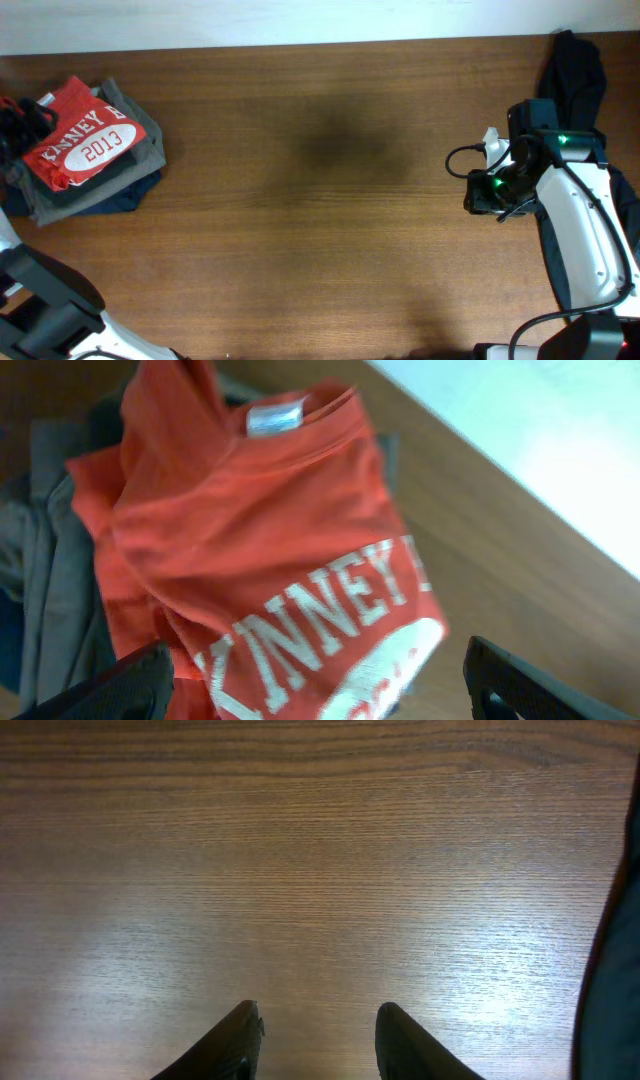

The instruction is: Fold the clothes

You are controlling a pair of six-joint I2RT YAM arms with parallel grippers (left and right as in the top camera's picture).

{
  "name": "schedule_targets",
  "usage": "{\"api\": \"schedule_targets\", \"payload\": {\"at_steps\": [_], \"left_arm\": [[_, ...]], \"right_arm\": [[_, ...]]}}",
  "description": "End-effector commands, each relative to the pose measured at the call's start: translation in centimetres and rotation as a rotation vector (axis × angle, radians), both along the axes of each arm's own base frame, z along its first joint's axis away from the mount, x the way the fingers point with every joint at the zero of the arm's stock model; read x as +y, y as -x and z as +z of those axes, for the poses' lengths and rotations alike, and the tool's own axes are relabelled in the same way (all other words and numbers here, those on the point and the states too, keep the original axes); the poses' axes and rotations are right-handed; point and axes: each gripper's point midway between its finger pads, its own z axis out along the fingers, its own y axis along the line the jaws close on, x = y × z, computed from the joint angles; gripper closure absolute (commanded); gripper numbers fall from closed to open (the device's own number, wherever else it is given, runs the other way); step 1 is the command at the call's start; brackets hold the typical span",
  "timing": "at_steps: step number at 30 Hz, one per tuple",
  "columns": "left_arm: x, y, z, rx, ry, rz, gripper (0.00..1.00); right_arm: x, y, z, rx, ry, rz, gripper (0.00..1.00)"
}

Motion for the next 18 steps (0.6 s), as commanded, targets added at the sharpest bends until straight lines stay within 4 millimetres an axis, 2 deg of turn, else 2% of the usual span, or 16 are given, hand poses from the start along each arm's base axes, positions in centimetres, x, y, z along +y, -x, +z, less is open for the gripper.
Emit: {"api": "schedule_targets", "payload": {"at_steps": [1,9,12,14,18], "left_arm": [[1.3,1.3,-4.2,0.102,-0.007,0.058,0.08],[3.2,4.4,-11.5,0.265,0.040,0.132,0.09],[4.2,6.1,-13.7,0.325,0.071,0.169,0.17],[5.1,7.0,-14.3,0.336,0.090,0.202,0.18],[6.6,8.2,-14.2,0.310,0.130,0.252,0.18]], "right_arm": [[-0.2,-0.1,0.5,-0.017,0.007,-0.007,0.58],[-0.2,-0.1,0.5,-0.017,0.007,-0.007,0.57],[-0.2,0.0,0.5,-0.013,0.007,-0.007,0.57],[-0.2,0.0,0.5,-0.010,0.007,-0.007,0.58],[-0.2,-0.1,0.5,-0.014,0.007,-0.007,0.57]]}}
